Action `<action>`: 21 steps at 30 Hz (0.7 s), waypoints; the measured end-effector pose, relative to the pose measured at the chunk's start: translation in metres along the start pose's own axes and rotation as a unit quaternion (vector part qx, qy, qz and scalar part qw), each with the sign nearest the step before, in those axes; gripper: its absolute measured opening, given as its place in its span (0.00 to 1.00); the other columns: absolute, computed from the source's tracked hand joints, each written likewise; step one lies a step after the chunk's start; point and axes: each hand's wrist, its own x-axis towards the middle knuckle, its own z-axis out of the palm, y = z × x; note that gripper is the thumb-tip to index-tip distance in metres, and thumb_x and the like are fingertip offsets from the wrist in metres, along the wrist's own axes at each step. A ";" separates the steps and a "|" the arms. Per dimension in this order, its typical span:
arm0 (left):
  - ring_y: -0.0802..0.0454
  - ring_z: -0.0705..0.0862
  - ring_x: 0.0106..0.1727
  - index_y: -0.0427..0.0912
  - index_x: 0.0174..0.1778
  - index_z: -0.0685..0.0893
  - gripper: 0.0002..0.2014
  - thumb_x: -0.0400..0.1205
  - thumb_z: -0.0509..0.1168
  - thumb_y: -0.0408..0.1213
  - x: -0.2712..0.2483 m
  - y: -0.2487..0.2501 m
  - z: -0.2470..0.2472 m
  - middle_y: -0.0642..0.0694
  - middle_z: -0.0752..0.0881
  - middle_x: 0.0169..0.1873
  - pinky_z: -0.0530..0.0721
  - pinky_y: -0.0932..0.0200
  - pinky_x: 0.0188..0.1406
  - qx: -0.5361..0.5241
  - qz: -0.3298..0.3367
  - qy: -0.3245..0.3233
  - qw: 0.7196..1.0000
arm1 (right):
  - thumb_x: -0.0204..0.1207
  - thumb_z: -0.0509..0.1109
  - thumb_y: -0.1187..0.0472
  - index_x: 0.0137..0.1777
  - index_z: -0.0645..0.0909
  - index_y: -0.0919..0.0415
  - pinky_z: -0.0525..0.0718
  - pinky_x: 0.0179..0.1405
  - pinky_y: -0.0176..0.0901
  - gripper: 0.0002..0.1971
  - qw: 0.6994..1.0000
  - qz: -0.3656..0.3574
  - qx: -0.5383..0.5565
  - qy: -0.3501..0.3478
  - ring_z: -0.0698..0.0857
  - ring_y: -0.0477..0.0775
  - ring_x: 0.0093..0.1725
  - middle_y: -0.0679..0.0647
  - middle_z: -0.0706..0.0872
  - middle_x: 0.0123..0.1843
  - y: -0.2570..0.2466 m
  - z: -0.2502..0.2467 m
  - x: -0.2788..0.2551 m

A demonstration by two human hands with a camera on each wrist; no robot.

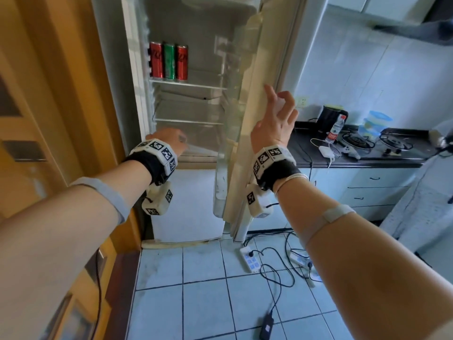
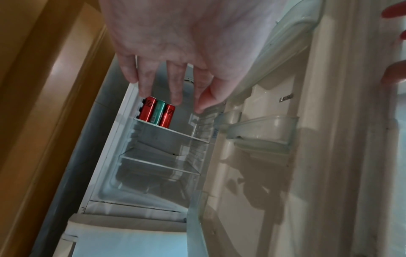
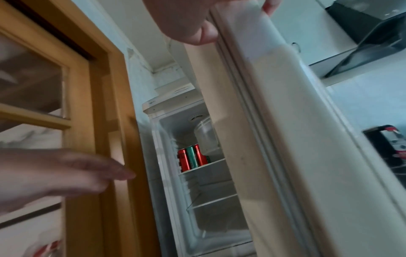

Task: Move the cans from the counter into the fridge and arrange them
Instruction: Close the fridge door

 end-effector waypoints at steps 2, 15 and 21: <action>0.40 0.76 0.70 0.53 0.67 0.78 0.18 0.81 0.58 0.44 -0.001 -0.009 -0.002 0.44 0.75 0.73 0.70 0.42 0.73 -0.006 0.007 0.007 1.000 | 0.61 0.55 0.83 0.77 0.62 0.40 0.74 0.66 0.50 0.47 1.000 -0.012 0.017 -0.009 0.64 0.61 0.67 0.56 0.60 0.76 -0.012 0.009 -0.006; 0.40 0.82 0.62 0.53 0.67 0.78 0.17 0.82 0.56 0.39 0.010 -0.097 -0.023 0.45 0.77 0.71 0.83 0.46 0.61 -0.007 -0.068 0.033 0.997 | 0.74 0.65 0.64 0.72 0.66 0.32 0.70 0.71 0.65 0.31 0.987 -0.126 0.009 -0.094 0.52 0.70 0.80 0.56 0.39 0.85 -0.096 0.110 0.006; 0.41 0.84 0.59 0.53 0.65 0.79 0.16 0.82 0.59 0.41 0.049 -0.130 -0.032 0.44 0.81 0.66 0.83 0.45 0.60 0.011 -0.105 0.049 0.993 | 0.77 0.67 0.61 0.70 0.67 0.34 0.53 0.77 0.73 0.27 0.974 -0.205 -0.032 -0.086 0.45 0.73 0.81 0.58 0.37 0.85 -0.130 0.172 0.020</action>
